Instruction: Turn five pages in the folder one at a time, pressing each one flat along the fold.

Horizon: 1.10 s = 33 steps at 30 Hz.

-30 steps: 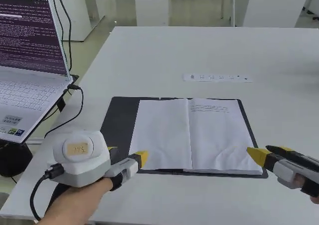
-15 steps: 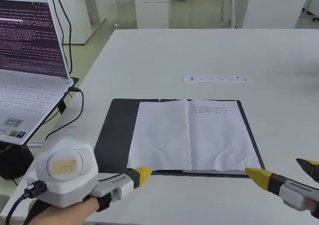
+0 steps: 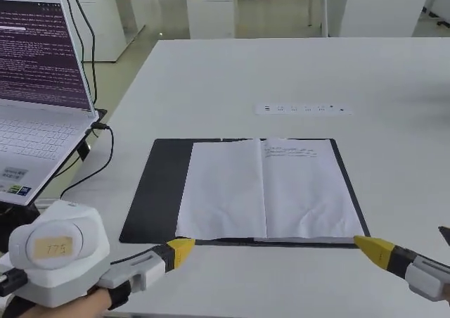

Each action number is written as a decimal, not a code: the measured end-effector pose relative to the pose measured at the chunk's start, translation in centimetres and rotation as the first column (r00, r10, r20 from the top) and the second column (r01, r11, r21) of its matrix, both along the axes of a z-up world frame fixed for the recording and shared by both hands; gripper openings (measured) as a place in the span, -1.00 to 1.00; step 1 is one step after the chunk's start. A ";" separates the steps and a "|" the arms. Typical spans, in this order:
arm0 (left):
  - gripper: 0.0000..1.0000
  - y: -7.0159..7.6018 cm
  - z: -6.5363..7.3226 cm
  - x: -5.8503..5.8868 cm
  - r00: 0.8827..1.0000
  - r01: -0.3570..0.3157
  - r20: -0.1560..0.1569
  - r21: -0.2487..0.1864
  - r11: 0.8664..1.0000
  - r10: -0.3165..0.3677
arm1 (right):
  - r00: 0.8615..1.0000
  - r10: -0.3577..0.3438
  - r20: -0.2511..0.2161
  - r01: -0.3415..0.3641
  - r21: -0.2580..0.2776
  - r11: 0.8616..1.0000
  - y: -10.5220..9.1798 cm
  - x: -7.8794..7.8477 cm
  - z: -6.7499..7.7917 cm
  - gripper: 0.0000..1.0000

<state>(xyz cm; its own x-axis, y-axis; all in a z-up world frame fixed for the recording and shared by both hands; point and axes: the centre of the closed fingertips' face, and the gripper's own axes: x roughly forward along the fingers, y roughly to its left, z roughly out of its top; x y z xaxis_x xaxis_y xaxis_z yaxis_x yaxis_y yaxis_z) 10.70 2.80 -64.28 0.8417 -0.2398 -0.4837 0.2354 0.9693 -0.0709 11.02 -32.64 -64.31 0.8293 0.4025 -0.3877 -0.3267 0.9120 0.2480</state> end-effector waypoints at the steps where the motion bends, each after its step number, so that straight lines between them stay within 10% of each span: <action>1: 0.98 -0.1 0.1 0.2 1.000 0.002 0.006 0.005 1.000 -0.003 | 1.000 -0.001 0.001 0.001 -0.001 1.000 0.0 0.0 0.0 1.00; 11: 0.79 -3.2 -0.5 2.6 0.998 0.059 -0.002 0.024 0.998 -0.059 | 1.000 0.006 -0.004 -0.006 -0.015 1.000 -0.4 0.3 -0.7 1.00; 33: 0.34 -16.1 -5.3 7.5 0.958 0.282 -0.062 0.065 0.957 -0.278 | 1.000 0.009 -0.020 -0.009 0.009 1.000 -0.2 0.8 -1.7 0.96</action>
<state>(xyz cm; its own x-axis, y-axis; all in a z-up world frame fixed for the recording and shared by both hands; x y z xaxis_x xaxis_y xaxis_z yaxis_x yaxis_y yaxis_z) 18.17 -13.35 -69.56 0.7190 -0.4252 -0.5498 0.4961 0.8680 -0.0224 11.85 -32.80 -65.97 0.8179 0.4132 -0.4003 -0.3295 0.9068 0.2628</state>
